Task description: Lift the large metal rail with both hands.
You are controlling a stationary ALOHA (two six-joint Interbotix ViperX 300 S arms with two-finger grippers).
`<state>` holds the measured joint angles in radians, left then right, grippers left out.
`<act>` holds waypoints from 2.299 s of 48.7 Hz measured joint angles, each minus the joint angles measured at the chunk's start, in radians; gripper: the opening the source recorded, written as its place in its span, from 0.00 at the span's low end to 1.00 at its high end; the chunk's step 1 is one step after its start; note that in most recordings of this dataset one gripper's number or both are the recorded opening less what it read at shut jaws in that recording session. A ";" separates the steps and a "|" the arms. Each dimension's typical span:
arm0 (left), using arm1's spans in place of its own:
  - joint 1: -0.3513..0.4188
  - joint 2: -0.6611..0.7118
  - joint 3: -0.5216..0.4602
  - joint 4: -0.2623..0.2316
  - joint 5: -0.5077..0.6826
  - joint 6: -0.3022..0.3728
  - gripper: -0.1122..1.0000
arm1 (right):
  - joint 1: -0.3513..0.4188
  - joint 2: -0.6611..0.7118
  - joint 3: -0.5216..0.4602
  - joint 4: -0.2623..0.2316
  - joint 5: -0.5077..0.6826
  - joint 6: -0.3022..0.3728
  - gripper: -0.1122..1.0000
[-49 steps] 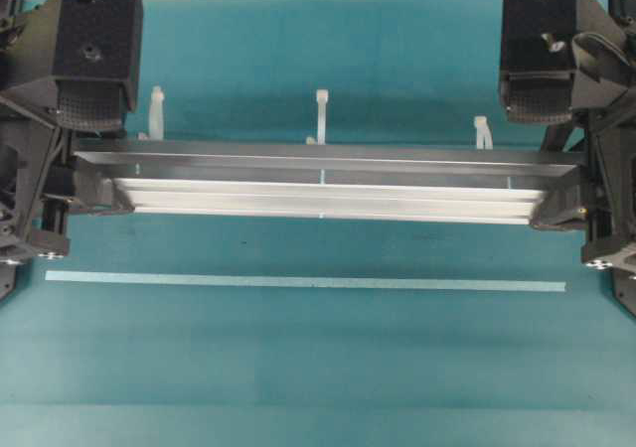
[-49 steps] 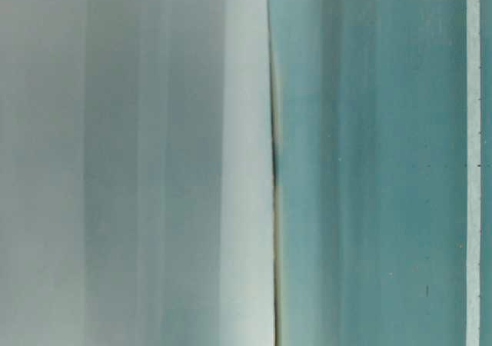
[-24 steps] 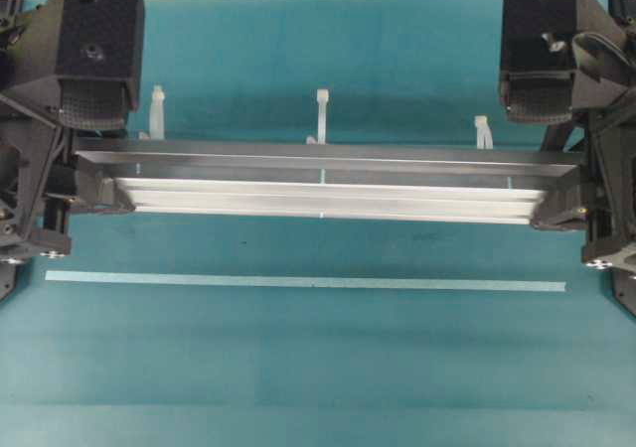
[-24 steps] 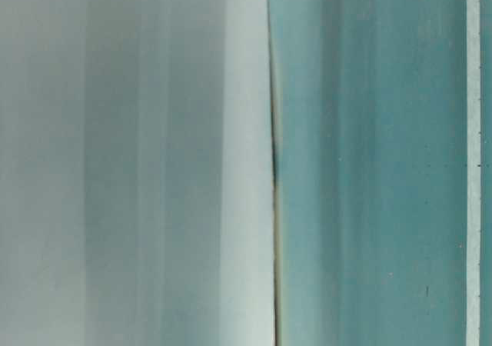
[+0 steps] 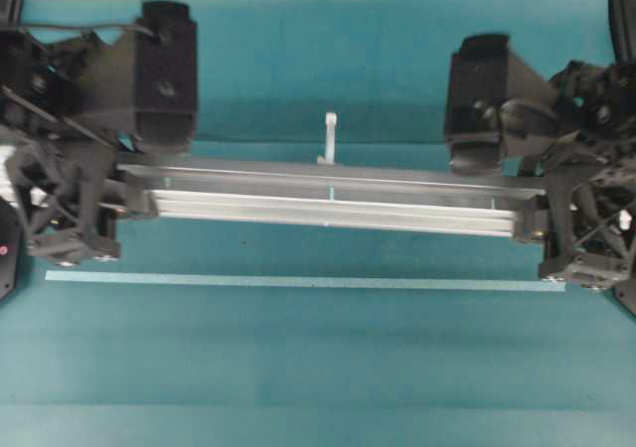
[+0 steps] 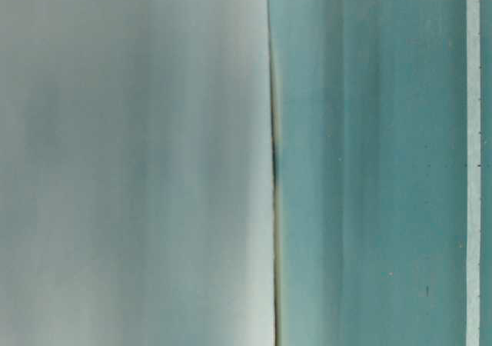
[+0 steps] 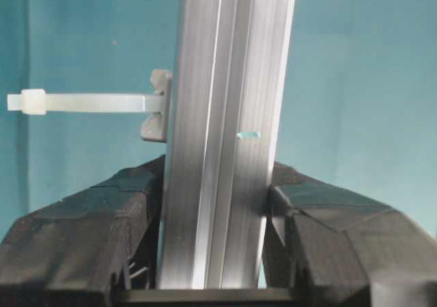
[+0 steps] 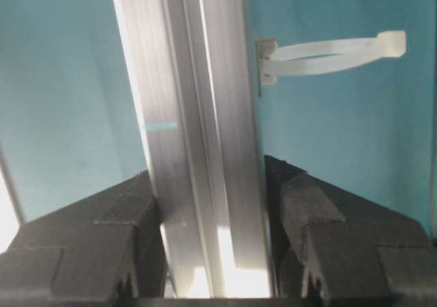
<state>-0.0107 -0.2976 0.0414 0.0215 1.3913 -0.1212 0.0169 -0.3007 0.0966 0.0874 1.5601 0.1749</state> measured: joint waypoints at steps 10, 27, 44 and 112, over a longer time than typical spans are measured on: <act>0.005 -0.031 0.167 0.002 -0.112 0.000 0.43 | -0.026 -0.009 0.135 -0.002 -0.137 -0.034 0.46; 0.014 -0.037 0.385 0.005 -0.336 -0.002 0.43 | -0.046 -0.009 0.316 -0.002 -0.307 -0.066 0.46; 0.025 -0.008 0.531 0.006 -0.495 -0.006 0.43 | -0.048 0.025 0.451 -0.018 -0.509 -0.071 0.46; 0.017 0.190 0.815 0.009 -0.982 -0.040 0.43 | -0.037 0.288 0.646 -0.018 -0.896 -0.150 0.46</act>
<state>0.0061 -0.1074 0.8560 0.0307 0.4096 -0.1611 -0.0199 -0.0123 0.7424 0.0690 0.6642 0.0245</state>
